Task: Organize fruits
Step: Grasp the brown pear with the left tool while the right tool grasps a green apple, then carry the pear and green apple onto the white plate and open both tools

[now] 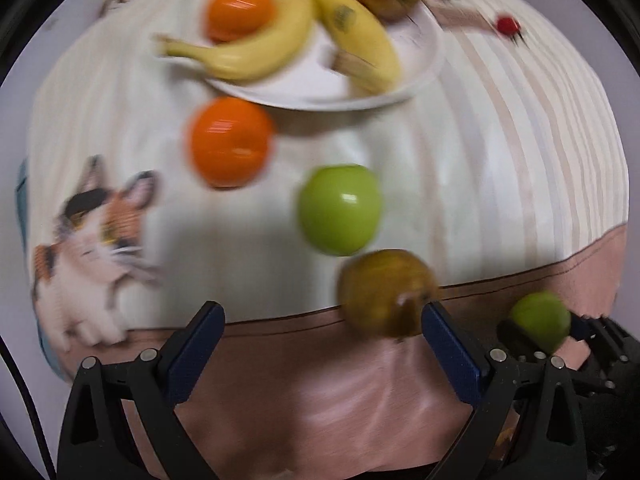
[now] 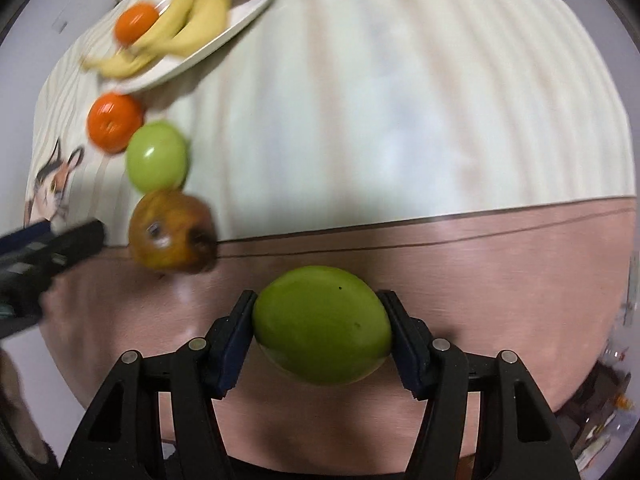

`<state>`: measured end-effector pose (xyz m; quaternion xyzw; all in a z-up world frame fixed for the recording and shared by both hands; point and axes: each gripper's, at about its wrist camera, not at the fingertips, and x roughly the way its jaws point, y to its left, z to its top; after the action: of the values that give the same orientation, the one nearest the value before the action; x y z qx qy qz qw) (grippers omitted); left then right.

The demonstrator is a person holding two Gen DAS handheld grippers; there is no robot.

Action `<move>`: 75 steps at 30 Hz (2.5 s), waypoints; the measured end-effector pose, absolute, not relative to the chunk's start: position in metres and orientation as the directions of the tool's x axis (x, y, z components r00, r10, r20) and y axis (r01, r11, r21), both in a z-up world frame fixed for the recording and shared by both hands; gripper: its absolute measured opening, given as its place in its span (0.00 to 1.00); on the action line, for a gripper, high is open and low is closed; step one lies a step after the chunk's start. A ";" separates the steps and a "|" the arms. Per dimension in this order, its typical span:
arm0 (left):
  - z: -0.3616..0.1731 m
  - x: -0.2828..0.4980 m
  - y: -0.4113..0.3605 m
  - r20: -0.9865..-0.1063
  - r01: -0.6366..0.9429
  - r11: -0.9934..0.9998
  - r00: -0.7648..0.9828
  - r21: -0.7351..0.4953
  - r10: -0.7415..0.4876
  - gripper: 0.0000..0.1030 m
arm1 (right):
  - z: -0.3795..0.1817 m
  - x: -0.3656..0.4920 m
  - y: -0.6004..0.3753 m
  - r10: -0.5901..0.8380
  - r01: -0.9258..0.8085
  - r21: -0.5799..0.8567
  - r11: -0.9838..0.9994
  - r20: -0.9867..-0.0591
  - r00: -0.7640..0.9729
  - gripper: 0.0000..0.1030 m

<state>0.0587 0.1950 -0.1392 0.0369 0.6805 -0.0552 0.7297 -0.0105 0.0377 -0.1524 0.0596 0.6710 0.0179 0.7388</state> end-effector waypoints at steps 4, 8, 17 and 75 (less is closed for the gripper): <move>-0.170 0.067 0.172 -0.997 0.160 0.985 0.002 -0.071 -0.072 0.95 | -0.153 -0.012 0.028 0.091 0.064 0.098 0.993 -0.991 0.100 0.63; -0.189 0.071 0.164 -0.997 0.136 0.988 -0.012 -0.074 -0.073 0.61 | -0.160 -0.009 0.046 0.065 0.058 0.071 0.996 -0.992 0.105 0.63; -0.170 0.039 0.211 -0.999 0.101 0.994 0.013 -0.039 -0.041 0.60 | -0.169 0.002 0.060 0.132 0.011 0.134 0.991 -0.988 0.078 0.63; -0.132 0.227 0.243 -0.943 -0.184 0.926 0.009 -0.329 -0.334 0.61 | -0.130 0.226 0.107 0.313 -0.277 0.229 0.933 -0.896 0.314 0.63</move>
<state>0.2274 0.2428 -0.1323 -0.1844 0.7019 -0.0545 0.6858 0.2258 0.1071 -0.1302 0.0161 0.5567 0.1821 0.8103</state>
